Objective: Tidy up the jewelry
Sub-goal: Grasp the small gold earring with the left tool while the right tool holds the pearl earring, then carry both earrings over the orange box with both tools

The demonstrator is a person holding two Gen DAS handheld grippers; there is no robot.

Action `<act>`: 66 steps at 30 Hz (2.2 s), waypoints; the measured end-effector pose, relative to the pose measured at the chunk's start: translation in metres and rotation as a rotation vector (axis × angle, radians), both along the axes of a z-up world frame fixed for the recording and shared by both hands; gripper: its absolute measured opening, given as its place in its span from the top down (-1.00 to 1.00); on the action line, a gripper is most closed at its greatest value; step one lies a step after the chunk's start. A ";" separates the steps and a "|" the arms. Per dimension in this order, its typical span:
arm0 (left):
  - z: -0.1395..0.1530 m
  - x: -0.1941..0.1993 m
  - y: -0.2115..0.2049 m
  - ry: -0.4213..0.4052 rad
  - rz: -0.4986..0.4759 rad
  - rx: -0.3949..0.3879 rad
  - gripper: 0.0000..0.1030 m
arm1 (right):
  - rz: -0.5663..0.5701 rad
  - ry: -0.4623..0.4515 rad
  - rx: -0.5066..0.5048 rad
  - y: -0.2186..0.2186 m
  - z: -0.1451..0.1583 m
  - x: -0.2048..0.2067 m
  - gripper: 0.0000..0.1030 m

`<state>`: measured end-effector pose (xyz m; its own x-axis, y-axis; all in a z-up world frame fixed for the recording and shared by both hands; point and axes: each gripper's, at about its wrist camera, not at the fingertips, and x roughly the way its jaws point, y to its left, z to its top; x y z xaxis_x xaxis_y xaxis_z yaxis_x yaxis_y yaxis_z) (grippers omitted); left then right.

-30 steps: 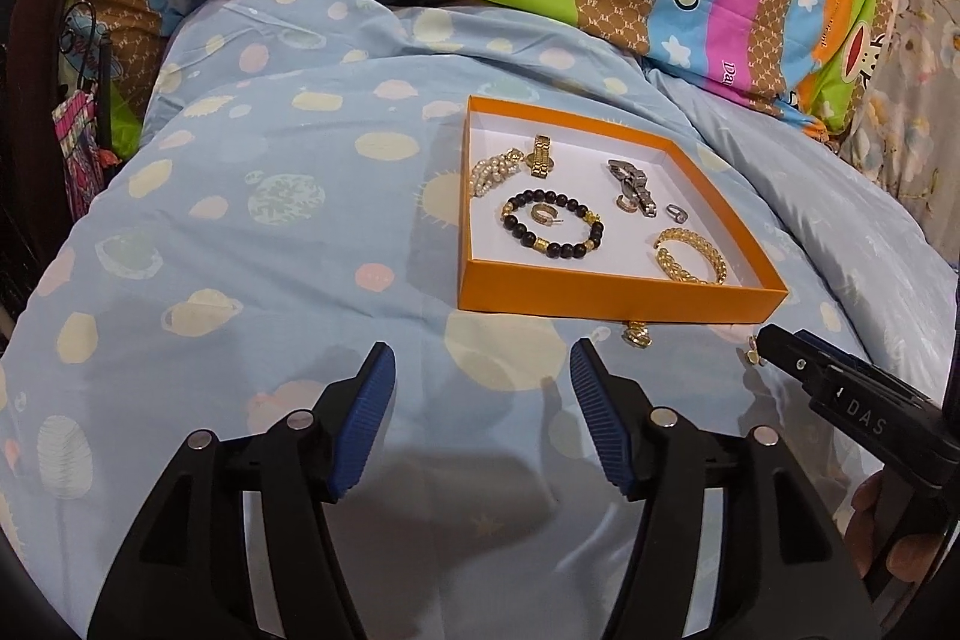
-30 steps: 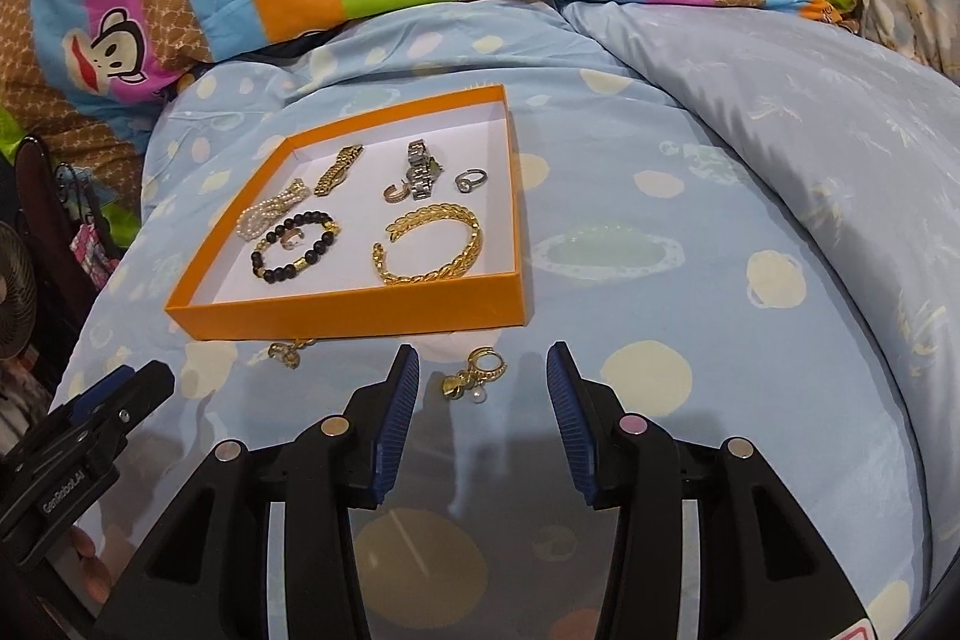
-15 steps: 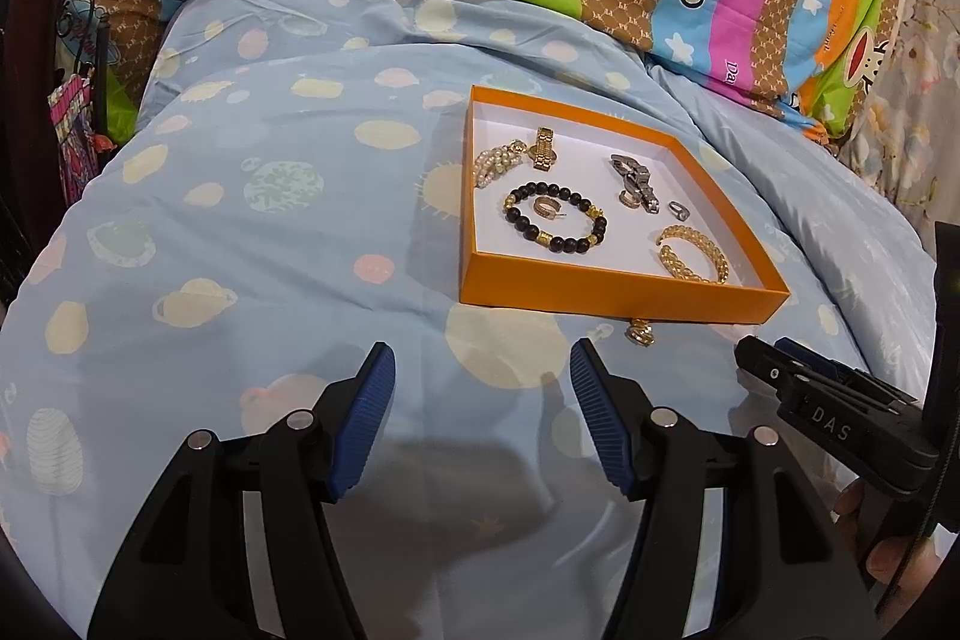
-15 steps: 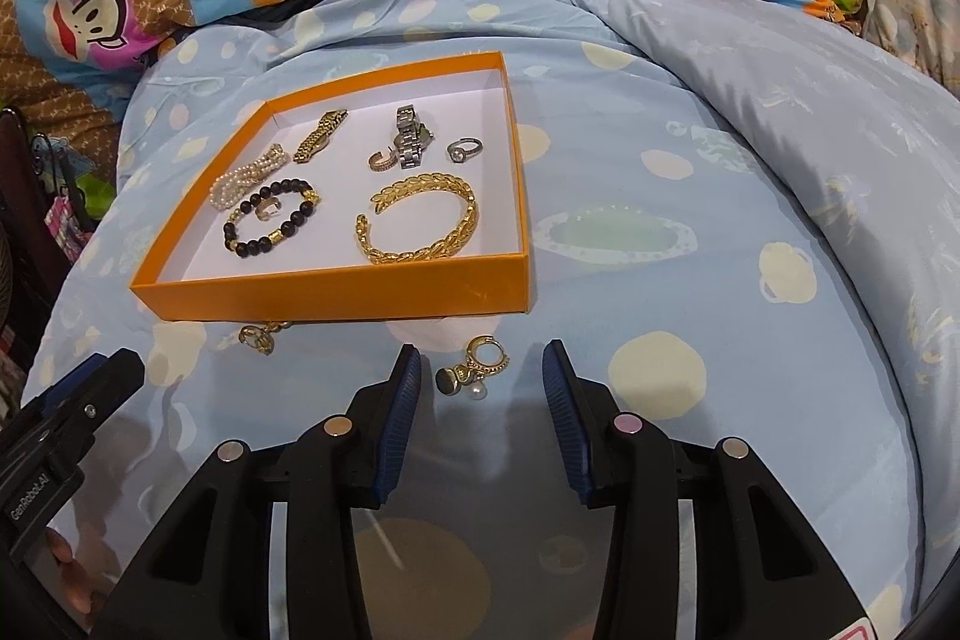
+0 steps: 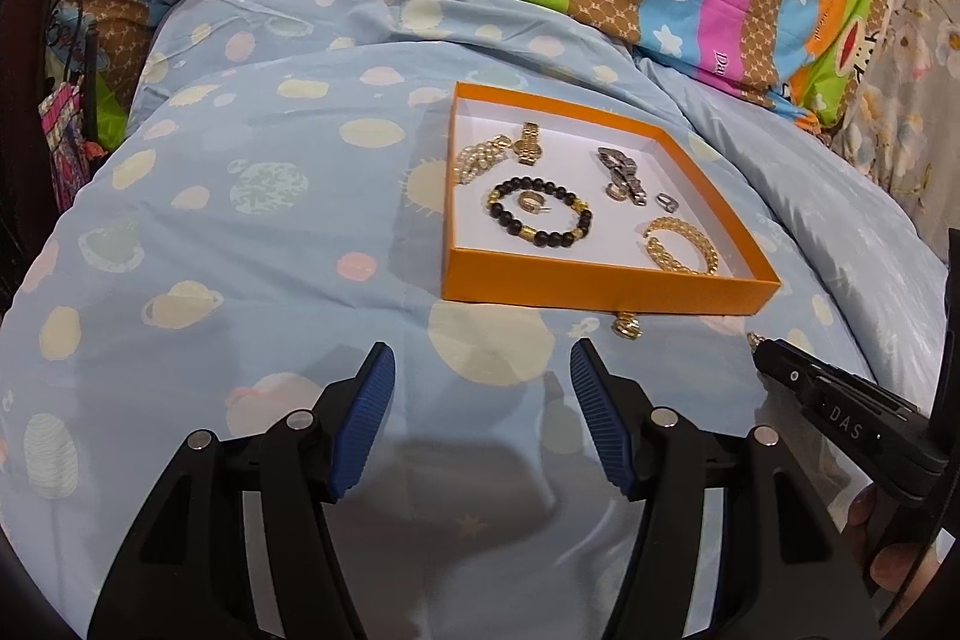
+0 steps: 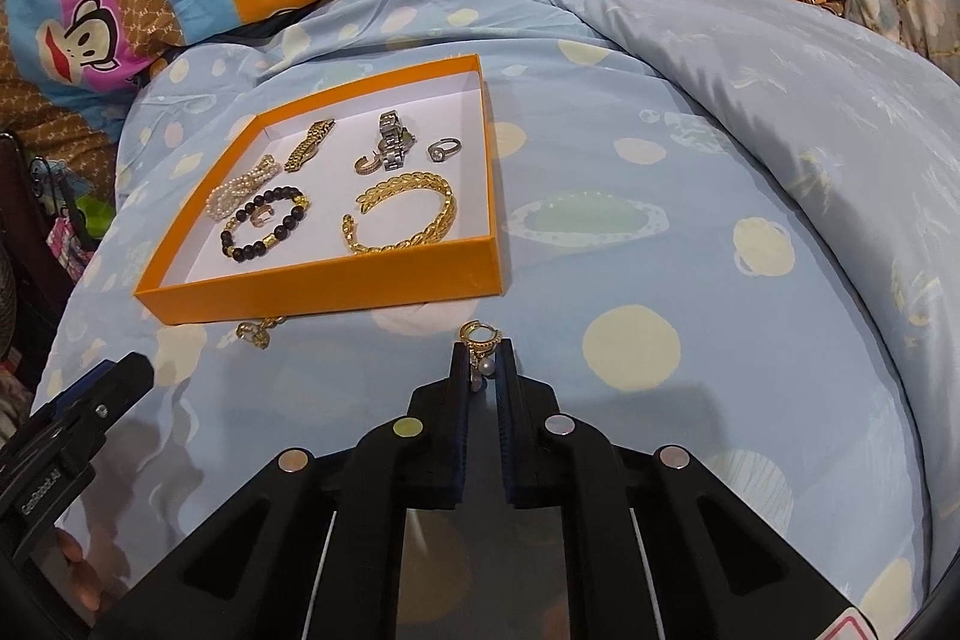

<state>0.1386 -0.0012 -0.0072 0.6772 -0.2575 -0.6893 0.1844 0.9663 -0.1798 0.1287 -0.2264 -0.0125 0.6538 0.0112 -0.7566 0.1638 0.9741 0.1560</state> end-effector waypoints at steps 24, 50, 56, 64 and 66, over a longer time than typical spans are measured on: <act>-0.011 0.031 -0.071 0.085 -0.060 0.044 0.92 | 0.009 -0.023 0.072 -0.007 0.000 -0.027 0.83; 0.019 -0.056 -0.008 0.002 -0.041 -0.019 0.92 | 0.086 -0.130 0.103 0.014 0.027 -0.078 0.84; 0.055 -0.035 -0.004 -0.071 -0.026 -0.007 0.91 | 0.097 -0.217 0.082 0.013 0.065 -0.060 0.84; 0.082 0.011 -0.021 -0.149 -0.039 0.010 0.91 | 0.080 -0.282 0.075 0.011 0.086 -0.019 0.84; 0.083 0.023 -0.028 -0.154 -0.048 0.015 0.91 | 0.075 -0.285 0.072 0.011 0.086 -0.008 0.84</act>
<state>0.1616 -0.0295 0.0754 0.7623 -0.2825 -0.5823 0.2547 0.9580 -0.1314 0.1208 -0.2155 0.0739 0.8351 0.1147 -0.5381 0.0315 0.9665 0.2549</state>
